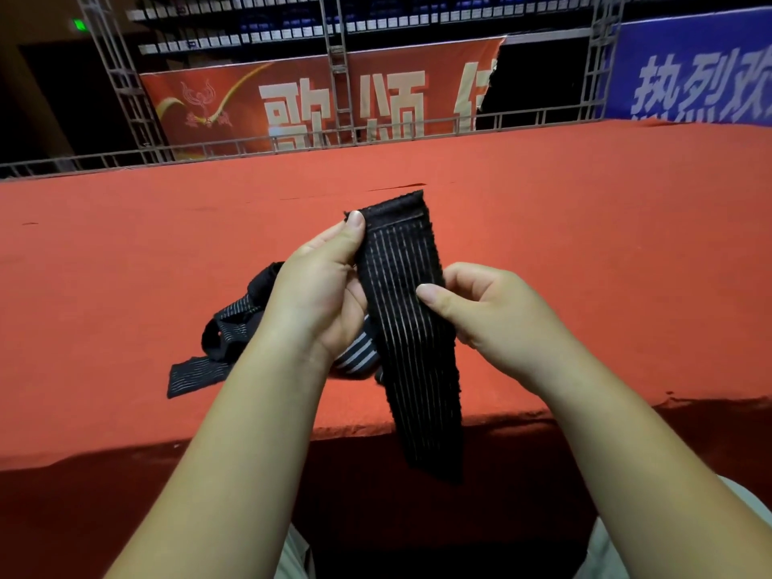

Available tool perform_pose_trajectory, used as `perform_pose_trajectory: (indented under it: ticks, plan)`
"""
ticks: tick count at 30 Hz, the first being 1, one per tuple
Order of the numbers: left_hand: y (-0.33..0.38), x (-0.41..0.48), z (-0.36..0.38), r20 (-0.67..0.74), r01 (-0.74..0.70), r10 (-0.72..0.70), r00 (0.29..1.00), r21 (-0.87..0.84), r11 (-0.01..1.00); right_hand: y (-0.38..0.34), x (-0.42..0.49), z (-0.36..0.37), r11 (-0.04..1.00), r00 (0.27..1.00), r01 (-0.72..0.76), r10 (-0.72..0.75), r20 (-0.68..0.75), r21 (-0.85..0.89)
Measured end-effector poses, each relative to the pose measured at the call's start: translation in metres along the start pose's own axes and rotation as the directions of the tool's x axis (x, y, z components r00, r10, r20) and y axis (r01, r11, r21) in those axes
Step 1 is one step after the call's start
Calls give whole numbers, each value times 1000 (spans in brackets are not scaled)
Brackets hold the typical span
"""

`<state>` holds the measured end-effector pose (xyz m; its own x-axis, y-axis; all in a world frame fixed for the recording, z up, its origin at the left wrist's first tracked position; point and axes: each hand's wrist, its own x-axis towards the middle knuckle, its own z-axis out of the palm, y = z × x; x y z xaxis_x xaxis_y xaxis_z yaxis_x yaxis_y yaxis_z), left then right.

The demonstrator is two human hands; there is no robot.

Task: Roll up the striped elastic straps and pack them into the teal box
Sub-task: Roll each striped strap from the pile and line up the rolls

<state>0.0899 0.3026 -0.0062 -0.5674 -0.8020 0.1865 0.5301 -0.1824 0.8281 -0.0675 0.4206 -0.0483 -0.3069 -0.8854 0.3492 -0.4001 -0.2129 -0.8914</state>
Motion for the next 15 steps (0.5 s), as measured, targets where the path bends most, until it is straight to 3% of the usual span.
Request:
perform_pose_trajectory:
  ticks: [3, 8, 10, 15]
  plan:
    - [-6, 1, -3, -29, 13, -12, 1000, 27, 1000, 4, -2, -2, 997, 999, -29, 27, 31, 67]
    - [-20, 8, -23, -101, -28, 69, 992, 362, 932, 11, -4, -8, 994, 985, -92, 81, 149, 63]
    - [-24, 10, -29, -92, -12, 52, 994, 384, 923, 17, -1, -10, 992, 981, -114, 105, 161, 47]
    - [-38, 14, -34, -61, 45, -23, 998, 386, 922, 34, 19, -6, 981, 995, -97, 95, 24, 169]
